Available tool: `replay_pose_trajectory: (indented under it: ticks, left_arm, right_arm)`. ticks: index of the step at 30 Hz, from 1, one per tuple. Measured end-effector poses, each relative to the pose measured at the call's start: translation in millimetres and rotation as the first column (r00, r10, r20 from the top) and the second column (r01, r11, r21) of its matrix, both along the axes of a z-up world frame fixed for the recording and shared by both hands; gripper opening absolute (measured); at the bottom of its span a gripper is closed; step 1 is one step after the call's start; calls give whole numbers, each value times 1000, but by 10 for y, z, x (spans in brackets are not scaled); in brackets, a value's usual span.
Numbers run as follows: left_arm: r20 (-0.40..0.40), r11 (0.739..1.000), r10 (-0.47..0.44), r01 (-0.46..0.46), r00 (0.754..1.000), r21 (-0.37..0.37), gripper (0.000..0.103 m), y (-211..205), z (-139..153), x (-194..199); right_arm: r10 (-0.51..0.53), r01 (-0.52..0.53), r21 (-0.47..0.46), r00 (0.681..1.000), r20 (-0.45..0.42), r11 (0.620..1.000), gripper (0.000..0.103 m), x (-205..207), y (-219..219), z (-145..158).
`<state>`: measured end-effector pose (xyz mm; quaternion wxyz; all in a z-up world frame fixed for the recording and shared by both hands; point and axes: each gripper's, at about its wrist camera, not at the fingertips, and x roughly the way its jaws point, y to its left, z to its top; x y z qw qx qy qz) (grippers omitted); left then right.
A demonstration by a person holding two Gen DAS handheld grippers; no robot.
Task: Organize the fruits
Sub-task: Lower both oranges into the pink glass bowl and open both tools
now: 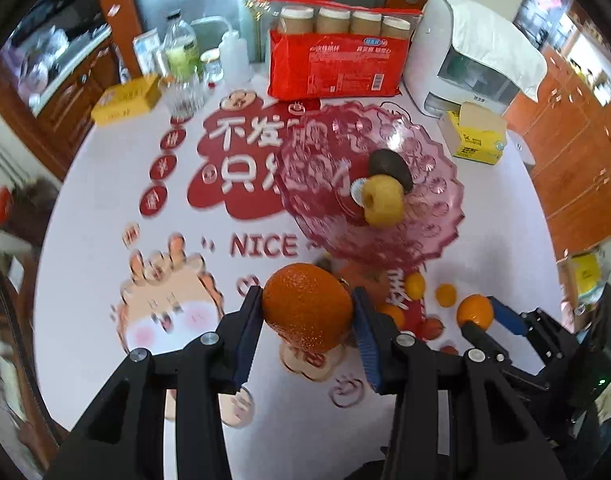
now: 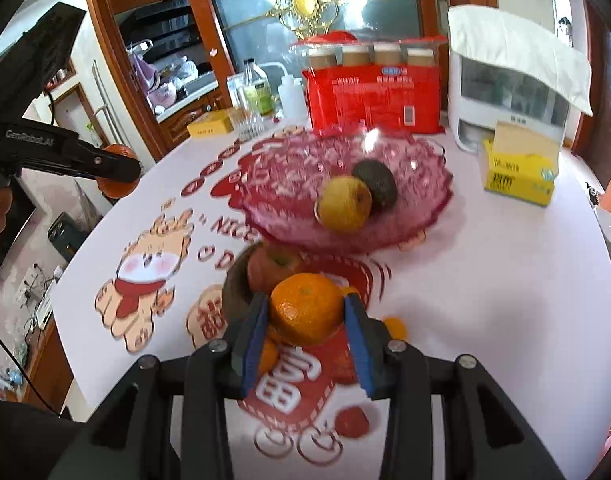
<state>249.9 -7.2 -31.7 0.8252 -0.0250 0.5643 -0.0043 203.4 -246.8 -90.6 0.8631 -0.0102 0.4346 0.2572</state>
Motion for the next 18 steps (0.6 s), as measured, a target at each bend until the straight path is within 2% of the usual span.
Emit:
replay_pose_trajectory:
  ticks: [6, 11, 18]
  left_arm:
    - [2, 995, -102, 102, 995, 25, 43, 27, 26, 362]
    - [-15, 982, -182, 183, 983, 45, 43, -40, -62, 662]
    - [-29, 966, -253, 254, 967, 38, 43, -95, -266, 958]
  right_arm:
    - [-62, 61, 19, 998, 30, 998, 39, 244, 206, 63]
    - [-117, 116, 10, 992, 52, 993, 39, 416, 397, 78]
    - [-145, 145, 10, 989, 31, 989, 39, 605, 638, -64]
